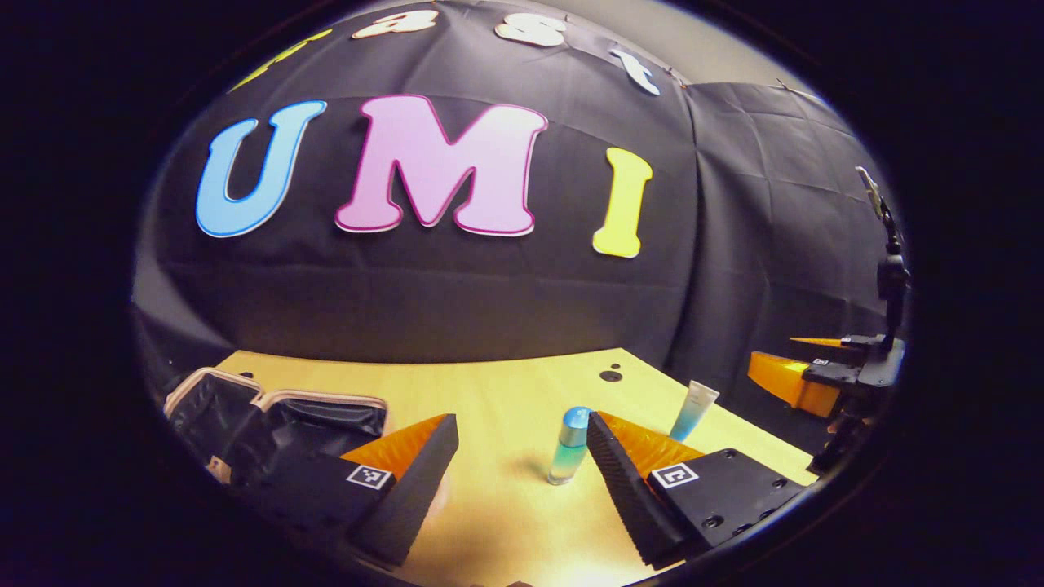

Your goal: First open the suitcase, pack the skin care products into it, and then close the suitcase.

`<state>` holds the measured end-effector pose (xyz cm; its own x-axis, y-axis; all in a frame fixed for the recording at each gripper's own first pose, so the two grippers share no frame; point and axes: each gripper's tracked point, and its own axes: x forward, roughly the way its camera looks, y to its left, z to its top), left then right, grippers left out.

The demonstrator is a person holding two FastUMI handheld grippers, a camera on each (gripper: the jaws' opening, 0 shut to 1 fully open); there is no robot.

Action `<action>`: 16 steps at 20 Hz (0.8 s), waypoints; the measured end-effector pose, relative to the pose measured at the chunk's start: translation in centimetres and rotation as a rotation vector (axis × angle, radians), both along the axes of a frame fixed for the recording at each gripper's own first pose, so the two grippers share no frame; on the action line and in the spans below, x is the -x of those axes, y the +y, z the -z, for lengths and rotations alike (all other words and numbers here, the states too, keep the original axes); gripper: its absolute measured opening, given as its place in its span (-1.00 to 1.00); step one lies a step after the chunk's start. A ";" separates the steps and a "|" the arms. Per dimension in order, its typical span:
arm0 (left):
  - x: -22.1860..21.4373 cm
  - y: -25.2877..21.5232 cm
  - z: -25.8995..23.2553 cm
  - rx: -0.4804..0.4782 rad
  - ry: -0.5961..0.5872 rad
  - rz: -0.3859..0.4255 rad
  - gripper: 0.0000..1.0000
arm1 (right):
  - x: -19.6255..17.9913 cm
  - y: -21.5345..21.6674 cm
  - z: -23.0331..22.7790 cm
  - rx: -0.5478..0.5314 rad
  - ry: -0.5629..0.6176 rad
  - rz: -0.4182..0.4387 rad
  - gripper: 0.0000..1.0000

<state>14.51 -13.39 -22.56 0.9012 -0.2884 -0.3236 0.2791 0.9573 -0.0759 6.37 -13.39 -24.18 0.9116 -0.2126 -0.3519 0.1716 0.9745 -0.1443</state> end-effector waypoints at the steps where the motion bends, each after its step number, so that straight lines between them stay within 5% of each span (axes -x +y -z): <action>1: -0.4 -1.3 2.0 -0.016 0.020 0.026 0.99 | -0.3 -0.1 1.3 -0.001 0.009 -0.015 0.94; 13: -8.3 -7.0 13.6 -0.131 0.184 -0.024 0.99 | -2.8 -1.6 12.4 -0.132 0.177 -0.027 0.94; 16: -8.8 -7.2 14.8 -0.114 0.228 -0.037 0.67 | -4.3 -2.1 14.9 -0.164 0.212 0.012 0.94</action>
